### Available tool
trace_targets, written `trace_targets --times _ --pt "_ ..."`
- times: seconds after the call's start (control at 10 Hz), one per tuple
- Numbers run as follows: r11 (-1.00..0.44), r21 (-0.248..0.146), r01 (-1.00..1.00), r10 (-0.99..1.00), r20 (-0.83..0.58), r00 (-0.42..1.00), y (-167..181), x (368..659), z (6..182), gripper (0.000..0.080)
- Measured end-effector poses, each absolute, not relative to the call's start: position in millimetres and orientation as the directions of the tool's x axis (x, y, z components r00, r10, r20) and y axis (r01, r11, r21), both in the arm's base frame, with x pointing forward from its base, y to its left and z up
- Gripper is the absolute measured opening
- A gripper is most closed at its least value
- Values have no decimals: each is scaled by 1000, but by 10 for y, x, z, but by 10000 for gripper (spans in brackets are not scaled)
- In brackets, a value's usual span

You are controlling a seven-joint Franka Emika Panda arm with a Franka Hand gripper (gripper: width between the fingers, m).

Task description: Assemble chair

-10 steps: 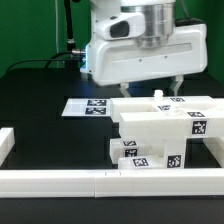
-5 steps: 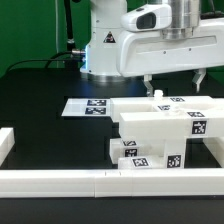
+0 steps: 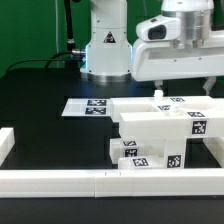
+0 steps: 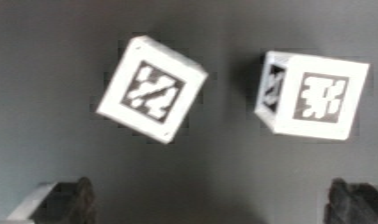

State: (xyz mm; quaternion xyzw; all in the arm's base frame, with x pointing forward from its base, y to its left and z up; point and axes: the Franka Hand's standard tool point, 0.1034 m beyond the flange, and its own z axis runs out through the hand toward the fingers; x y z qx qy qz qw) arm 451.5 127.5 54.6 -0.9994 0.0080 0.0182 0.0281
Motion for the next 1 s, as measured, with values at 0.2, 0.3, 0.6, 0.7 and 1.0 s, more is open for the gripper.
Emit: trace_targets --times 0.2,0.3,0.6,0.7,1.0 --pt "-998 -54 -19 -16 -41 999 1347 4490 521 648" --pt "-998 -54 -21 -19 -41 999 1339 4491 518 648" --pt "-997 -39 -65 -63 -55 997 1501 4472 430 648" --pt "-997 -37 -64 -62 -56 996 1580 4498 382 648" --pt "-995 -32 -91 -90 -49 995 1576 4487 295 648"
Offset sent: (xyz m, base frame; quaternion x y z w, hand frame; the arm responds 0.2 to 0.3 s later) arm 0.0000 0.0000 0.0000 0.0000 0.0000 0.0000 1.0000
